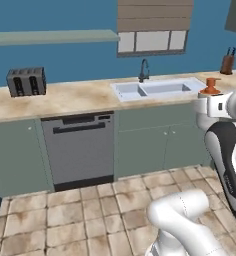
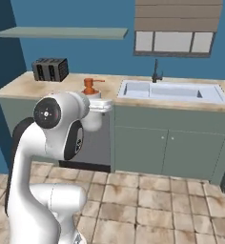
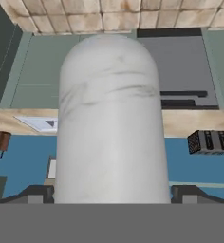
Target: Restock the sink supplies by placing the sponge and soap dispenser on the counter and next to the sink. Make sure the soap dispenser is upright.
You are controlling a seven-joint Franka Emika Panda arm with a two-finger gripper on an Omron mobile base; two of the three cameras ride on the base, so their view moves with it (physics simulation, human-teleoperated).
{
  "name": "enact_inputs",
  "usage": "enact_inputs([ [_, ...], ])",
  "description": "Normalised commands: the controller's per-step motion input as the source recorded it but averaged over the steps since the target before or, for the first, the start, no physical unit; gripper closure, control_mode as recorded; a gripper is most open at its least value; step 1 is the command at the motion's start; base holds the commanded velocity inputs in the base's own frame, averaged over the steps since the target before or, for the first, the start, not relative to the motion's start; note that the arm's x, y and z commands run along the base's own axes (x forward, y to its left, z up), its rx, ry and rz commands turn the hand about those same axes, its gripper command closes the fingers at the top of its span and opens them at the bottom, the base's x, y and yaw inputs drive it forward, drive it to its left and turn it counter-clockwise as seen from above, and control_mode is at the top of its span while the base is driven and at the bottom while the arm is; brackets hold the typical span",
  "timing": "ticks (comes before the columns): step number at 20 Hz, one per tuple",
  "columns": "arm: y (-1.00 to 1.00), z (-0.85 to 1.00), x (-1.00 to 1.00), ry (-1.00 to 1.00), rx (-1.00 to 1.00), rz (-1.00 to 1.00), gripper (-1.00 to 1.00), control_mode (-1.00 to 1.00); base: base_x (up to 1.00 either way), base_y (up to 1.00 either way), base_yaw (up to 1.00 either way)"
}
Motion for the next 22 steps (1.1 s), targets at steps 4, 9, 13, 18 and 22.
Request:
enact_inputs([
  [4,0.0,0.0,0.0,0.0,0.0,0.0,1.0,1.0,1.0,0.53,0.06],
  [9,0.0,0.0,0.0,0.0,0.0,0.0,1.0,1.0,1.0,0.27,0.1],
  [13,0.0,0.0,0.0,0.0,0.0,0.0,1.0,1.0,0.97,0.11,0.12],
  [18,0.0,0.0,0.0,0.0,0.0,0.0,1.0,1.0,0.72,0.03,0.14],
  [22,0.0,0.0,0.0,0.0,0.0,0.0,1.0,1.0,0.75,0.0,0.16],
])
